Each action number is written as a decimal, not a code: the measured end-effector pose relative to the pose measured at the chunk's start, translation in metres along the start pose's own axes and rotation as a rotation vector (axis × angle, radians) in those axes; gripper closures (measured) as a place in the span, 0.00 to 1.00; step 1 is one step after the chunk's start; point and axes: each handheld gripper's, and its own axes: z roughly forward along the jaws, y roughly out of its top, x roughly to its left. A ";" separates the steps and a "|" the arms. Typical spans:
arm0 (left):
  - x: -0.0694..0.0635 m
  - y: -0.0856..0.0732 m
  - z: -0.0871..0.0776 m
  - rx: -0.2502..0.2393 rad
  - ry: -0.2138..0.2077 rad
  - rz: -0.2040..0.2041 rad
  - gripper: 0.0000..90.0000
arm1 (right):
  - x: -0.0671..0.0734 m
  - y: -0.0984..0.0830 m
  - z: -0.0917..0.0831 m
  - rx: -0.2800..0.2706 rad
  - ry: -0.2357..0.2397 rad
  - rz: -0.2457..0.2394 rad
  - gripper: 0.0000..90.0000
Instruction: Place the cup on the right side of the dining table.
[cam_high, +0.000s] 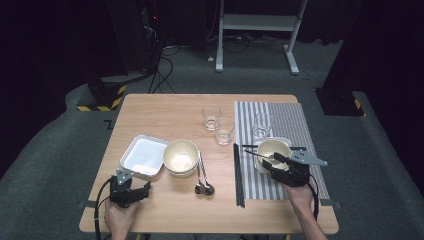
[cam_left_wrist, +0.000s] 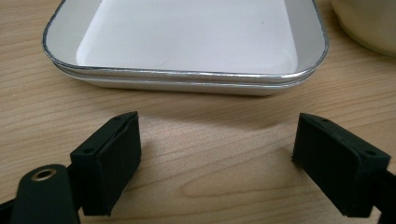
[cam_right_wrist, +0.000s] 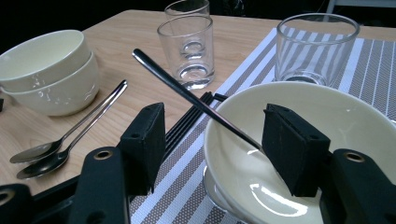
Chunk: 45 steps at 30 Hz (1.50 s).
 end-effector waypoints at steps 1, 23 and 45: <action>0.000 0.000 0.000 0.000 0.000 0.000 0.17 | 0.001 -0.001 -0.001 0.000 0.000 -0.003 0.45; 0.000 0.000 0.000 -0.001 0.000 0.000 0.17 | 0.017 -0.019 0.000 0.050 0.057 -0.047 0.47; 0.000 0.000 0.000 -0.001 0.001 -0.001 0.17 | 0.029 -0.045 0.018 0.170 0.052 -0.104 0.45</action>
